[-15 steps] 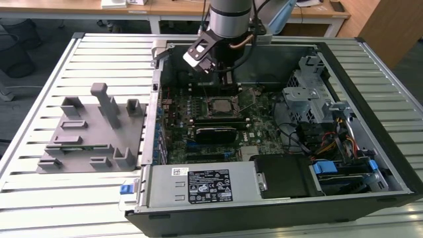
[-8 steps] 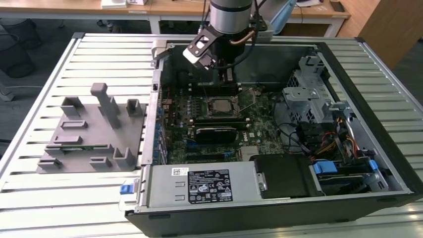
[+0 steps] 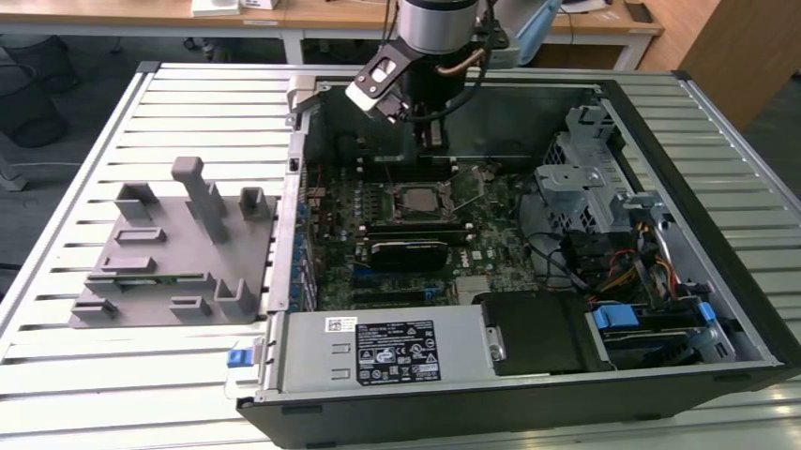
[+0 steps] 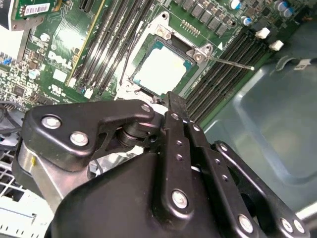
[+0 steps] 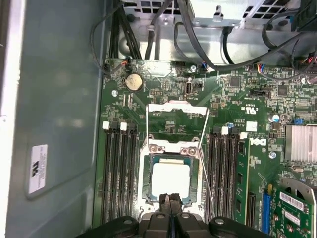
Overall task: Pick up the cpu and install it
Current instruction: 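Close the cpu cover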
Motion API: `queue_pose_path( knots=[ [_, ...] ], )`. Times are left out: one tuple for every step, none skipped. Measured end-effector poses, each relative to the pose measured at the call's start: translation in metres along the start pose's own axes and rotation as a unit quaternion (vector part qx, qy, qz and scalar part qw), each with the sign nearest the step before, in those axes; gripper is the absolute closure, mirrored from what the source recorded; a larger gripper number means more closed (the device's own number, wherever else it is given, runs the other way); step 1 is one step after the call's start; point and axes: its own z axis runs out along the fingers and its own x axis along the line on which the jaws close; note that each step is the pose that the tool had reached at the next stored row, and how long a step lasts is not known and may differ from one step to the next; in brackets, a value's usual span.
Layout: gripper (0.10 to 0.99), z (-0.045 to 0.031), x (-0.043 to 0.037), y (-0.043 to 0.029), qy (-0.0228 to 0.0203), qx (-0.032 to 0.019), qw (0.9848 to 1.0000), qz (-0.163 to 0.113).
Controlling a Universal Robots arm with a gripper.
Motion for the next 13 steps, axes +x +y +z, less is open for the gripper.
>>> queue_pose_path(
  knots=[
    [0.98,-0.0016,0.0,0.0001,0.0014,-0.0001,1.0,0.0],
    [0.98,-0.0026,-0.0001,0.0001,0.0031,-0.0002,1.0,0.0],
    [0.98,-0.0027,-0.0006,0.0001,0.0046,-0.0002,1.0,0.0],
    [0.98,-0.0028,-0.0017,0.0,0.0058,-0.0002,1.0,0.0],
    [0.98,-0.0029,-0.0038,-0.0001,0.007,-0.0003,1.0,0.0],
    [0.98,-0.003,-0.0057,-0.0002,0.0073,-0.0003,1.0,0.0],
    [0.98,-0.003,-0.0077,-0.0002,0.0075,-0.0003,1.0,0.0],
    [0.98,-0.003,-0.0098,-0.0003,0.0076,-0.0003,1.0,0.0],
    [0.98,-0.003,-0.0115,-0.0004,0.0077,-0.0003,1.0,0.0],
    [0.98,-0.003,-0.0131,-0.0005,0.0077,-0.0003,1.0,0.0],
    [0.98,-0.003,-0.0147,-0.0006,0.0078,-0.0003,1.0,0.0],
    [0.98,-0.003,-0.0156,-0.0006,0.0082,-0.0003,1.0,0.0],
    [0.98,-0.0031,-0.0163,-0.0006,0.0091,-0.0003,1.0,0.0]
  ],
)
